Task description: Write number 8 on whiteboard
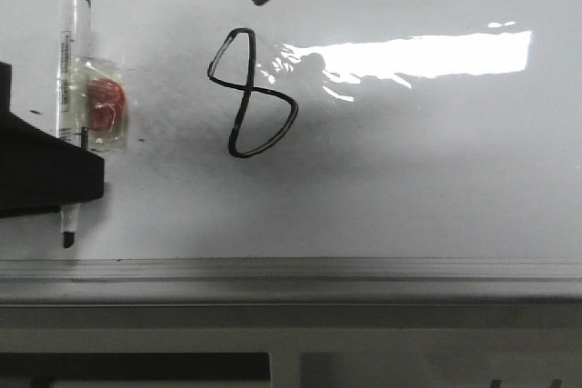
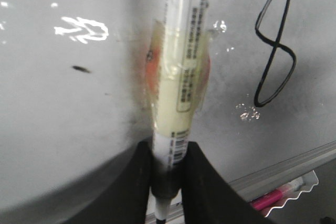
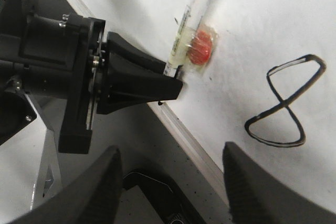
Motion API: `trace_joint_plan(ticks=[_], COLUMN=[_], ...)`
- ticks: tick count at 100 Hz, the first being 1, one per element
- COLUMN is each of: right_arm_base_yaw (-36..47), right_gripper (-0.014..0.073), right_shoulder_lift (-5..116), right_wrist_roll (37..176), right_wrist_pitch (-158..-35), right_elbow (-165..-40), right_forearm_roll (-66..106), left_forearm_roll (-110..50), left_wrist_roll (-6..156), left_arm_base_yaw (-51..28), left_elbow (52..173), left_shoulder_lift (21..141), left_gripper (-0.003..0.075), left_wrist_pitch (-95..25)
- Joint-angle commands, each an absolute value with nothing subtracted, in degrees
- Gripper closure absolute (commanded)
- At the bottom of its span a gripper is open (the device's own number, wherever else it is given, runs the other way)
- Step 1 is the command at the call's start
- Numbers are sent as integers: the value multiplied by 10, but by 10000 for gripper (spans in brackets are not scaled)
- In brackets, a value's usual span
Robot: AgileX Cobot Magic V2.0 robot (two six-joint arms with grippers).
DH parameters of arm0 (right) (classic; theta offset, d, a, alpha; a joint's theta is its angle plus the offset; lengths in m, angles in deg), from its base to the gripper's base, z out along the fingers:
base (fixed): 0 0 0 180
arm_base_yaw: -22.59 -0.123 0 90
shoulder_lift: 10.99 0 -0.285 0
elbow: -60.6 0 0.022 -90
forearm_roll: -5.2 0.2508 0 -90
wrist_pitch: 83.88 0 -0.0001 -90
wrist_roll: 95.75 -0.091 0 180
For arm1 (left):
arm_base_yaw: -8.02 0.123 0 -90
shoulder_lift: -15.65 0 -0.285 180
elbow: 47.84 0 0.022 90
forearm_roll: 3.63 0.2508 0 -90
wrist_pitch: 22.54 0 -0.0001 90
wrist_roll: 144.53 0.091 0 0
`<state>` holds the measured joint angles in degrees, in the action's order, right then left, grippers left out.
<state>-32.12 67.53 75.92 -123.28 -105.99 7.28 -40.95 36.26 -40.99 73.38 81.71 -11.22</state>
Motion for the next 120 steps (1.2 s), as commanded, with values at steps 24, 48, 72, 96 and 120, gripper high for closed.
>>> trace_joint_plan(ticks=[24, 48, 72, 96, 120], right_arm_base_yaw=[-321, -321, -321, -321, -321], right_gripper=[270, 661, 657, 657, 657], right_shoulder_lift=[659, 598, 476, 324, 174], right_wrist_roll=[763, 762, 762, 763, 763], right_wrist_pitch=[-1197, -1135, -975, -884, -889], right_elbow=[-1077, -1038, -885, -725, -613], right_forearm_roll=[47, -5, -112, -125, -125], left_forearm_roll=[-406, -391, -273, -205, -159], left_wrist_roll=[361, 361, 361, 361, 361], left_arm_base_yaw=[-410, -410, -410, -410, -410], left_elbow=[749, 749, 749, 721, 643], left_shoulder_lift=[816, 768, 633, 456, 326], left_gripper=[304, 321, 740, 741, 741], left_wrist_pitch=[-83, -84, -146, -162, -169])
